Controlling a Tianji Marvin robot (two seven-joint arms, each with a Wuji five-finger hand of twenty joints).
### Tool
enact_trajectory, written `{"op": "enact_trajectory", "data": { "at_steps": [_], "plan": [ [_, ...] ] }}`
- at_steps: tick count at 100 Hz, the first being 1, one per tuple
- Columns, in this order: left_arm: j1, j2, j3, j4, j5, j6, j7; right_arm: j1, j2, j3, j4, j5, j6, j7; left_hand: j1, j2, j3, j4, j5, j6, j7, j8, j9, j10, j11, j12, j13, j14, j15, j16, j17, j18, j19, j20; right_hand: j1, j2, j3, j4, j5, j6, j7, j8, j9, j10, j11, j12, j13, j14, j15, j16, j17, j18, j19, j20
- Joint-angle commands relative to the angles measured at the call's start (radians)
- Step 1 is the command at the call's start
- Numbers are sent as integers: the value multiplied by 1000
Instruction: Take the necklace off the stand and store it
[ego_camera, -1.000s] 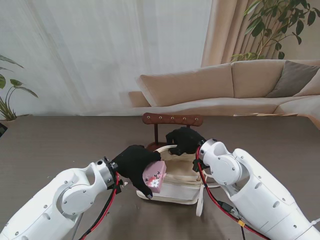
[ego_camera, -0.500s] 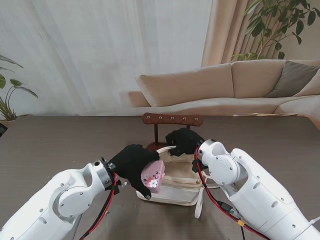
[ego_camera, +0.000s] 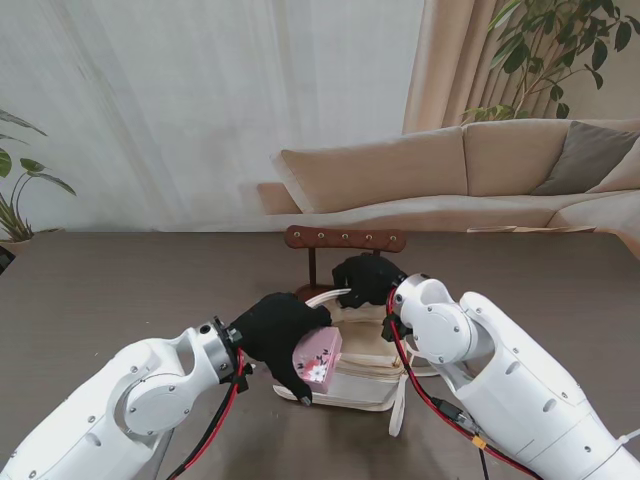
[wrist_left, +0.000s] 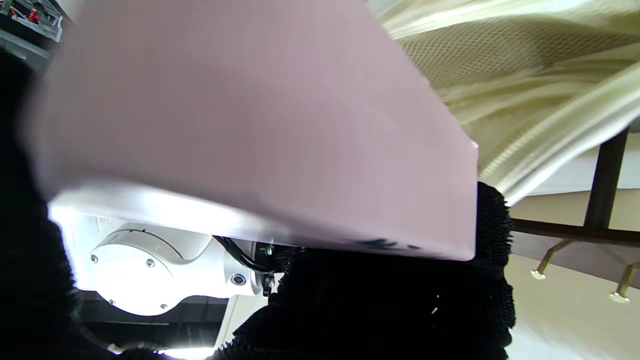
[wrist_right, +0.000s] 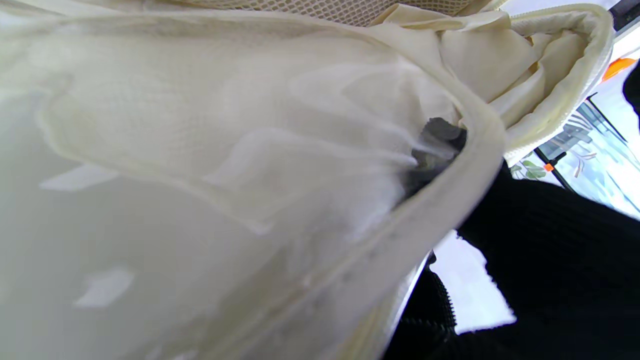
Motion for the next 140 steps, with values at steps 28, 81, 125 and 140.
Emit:
{"op": "enact_trajectory", "data": {
  "at_steps": [28, 81, 125, 140],
  "plan": [
    [-39, -9, 58, 61, -38, 1, -17, -31, -7, 21, -51, 24, 0, 3, 561, 161, 444, 24, 88, -210, 690, 38, 99, -150, 108, 28, 82, -80, 355, 81, 33, -67, 76, 33, 67, 9, 151, 13, 54, -25, 46, 47, 97, 42, 68, -2, 32, -64, 54, 14, 342, 42, 59, 39],
    [-105, -15, 104, 164, -88, 21, -18, -65, -6, 58, -66, 68, -38, 3, 565, 162, 440, 24, 87, -210, 688, 37, 98, -147, 107, 28, 82, -79, 354, 80, 30, -63, 75, 34, 69, 15, 144, 13, 56, -36, 47, 62, 95, 42, 71, -6, 33, -62, 50, 13, 338, 40, 58, 39],
    [-88, -15, 96, 216, -99, 43, -16, -68, -6, 63, -63, 113, -71, 13, 567, 162, 439, 25, 87, -209, 686, 36, 98, -147, 107, 28, 83, -75, 353, 77, 28, -62, 75, 34, 69, 31, 130, 15, 50, -44, 43, 68, 93, 40, 60, -8, 32, -59, 40, 8, 322, 32, 52, 41],
    [-86, -15, 96, 232, -105, 49, -14, -69, -7, 65, -62, 120, -80, 13, 567, 162, 439, 25, 87, -209, 686, 36, 98, -144, 107, 28, 83, -76, 354, 77, 29, -61, 76, 34, 71, 42, 120, 17, 45, -48, 42, 72, 92, 40, 50, -8, 32, -58, 34, 5, 316, 29, 51, 43]
  ]
}}
